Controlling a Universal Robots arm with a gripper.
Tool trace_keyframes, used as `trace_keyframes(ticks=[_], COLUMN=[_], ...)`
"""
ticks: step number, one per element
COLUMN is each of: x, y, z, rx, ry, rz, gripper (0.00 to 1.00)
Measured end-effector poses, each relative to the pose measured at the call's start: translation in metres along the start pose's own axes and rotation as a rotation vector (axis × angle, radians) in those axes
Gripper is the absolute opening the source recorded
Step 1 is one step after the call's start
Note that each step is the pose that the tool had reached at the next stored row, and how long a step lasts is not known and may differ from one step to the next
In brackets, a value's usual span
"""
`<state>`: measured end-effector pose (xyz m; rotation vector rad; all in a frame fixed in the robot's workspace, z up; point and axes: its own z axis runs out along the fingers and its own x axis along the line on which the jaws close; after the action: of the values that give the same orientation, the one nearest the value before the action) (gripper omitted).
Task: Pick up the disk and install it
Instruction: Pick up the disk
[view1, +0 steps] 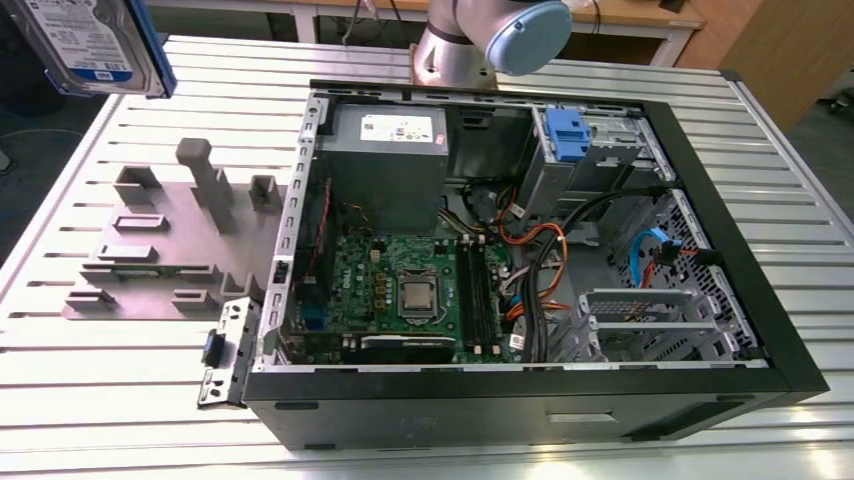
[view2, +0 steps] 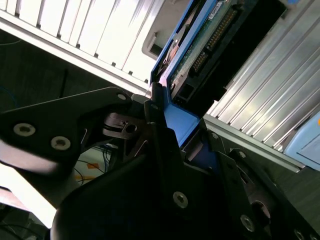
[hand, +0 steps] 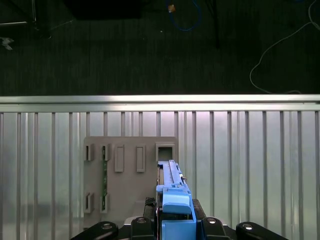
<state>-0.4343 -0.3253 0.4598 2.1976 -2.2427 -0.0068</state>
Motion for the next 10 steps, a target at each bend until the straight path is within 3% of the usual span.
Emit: trace_keyframes(ticks=[10], x=[0.0], y=[0.0], z=[-0.0091], rx=[0.0001], ry=[0.0], rz=[0.0], gripper=[0.36])
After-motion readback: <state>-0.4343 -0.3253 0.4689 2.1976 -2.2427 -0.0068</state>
